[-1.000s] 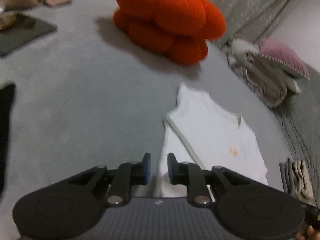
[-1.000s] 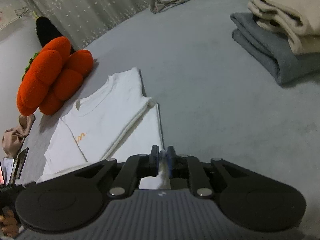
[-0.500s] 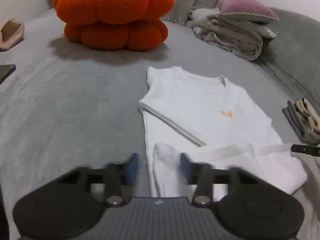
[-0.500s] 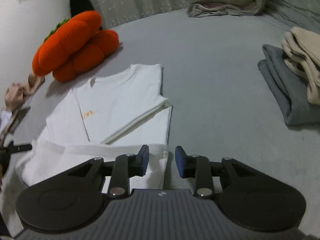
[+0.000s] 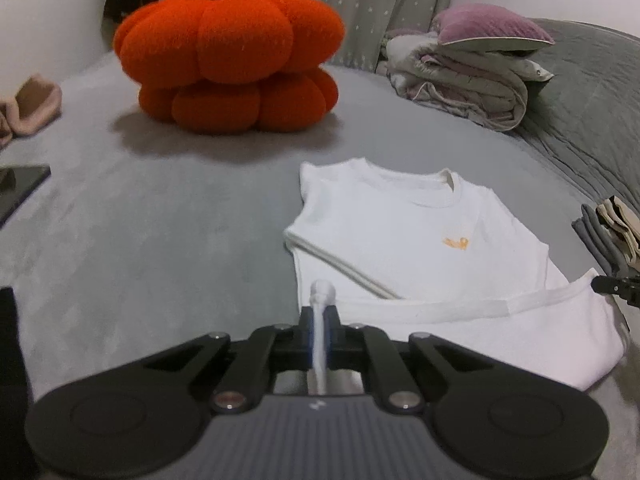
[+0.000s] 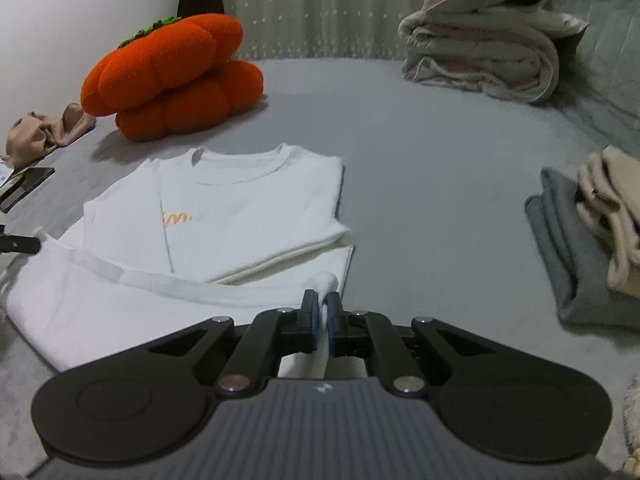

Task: Fold clothes
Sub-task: 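Lift the hem with both grippers and fold it up toward the collar, then open both grippers and release the folded hem onto the shirt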

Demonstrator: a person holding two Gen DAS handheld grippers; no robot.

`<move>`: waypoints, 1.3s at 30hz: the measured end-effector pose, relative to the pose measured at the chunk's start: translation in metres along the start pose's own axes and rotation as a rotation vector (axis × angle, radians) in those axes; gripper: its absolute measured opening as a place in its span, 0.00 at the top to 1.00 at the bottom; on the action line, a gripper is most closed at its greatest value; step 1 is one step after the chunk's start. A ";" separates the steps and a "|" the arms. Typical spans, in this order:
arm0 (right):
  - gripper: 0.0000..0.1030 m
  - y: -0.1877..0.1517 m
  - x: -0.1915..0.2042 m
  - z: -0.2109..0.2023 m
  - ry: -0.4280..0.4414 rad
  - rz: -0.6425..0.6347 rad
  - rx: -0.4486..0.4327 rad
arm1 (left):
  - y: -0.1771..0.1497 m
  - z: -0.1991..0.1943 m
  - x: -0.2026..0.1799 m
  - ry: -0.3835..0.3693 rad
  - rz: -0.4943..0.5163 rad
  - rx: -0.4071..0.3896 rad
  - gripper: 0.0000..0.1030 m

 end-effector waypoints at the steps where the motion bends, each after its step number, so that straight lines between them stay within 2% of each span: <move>1: 0.95 0.001 0.000 0.000 -0.009 -0.005 -0.003 | 0.001 -0.001 -0.001 0.003 0.005 -0.007 0.95; 9: 0.95 0.014 0.001 0.011 -0.100 -0.049 -0.042 | 0.019 -0.004 -0.009 0.025 0.001 -0.082 0.96; 15: 0.96 0.028 -0.001 0.032 -0.159 -0.071 -0.058 | 0.032 0.031 -0.012 0.085 0.017 -0.087 0.96; 21: 0.96 0.019 -0.010 0.065 -0.205 -0.071 0.005 | 0.041 0.067 -0.018 0.141 0.051 -0.087 0.96; 25: 0.96 0.025 -0.012 0.061 -0.233 -0.051 -0.051 | 0.042 0.076 -0.022 0.175 0.071 -0.108 0.96; 28: 0.96 0.025 -0.010 0.067 -0.237 -0.063 -0.033 | 0.036 0.087 -0.024 0.220 0.111 -0.112 0.95; 31: 0.96 0.016 -0.009 0.081 -0.237 -0.064 0.009 | 0.028 0.092 -0.032 0.260 0.196 -0.144 0.95; 33: 0.96 0.012 -0.008 0.087 -0.235 -0.060 0.029 | 0.028 0.091 -0.033 0.269 0.196 -0.146 0.95; 39: 0.95 0.015 -0.015 0.078 -0.187 0.022 0.005 | 0.039 0.077 -0.021 0.239 0.105 -0.147 0.90</move>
Point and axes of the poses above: each gripper's, at about its wrist camera, not at the fingertips, and z roughly the way its jaws point, x to its left, y to its top, the point moved 4 cm from there along z, roughly the way its jaws point, and after that the axes turned 12 degrees about -z, right-handed, at the moved point
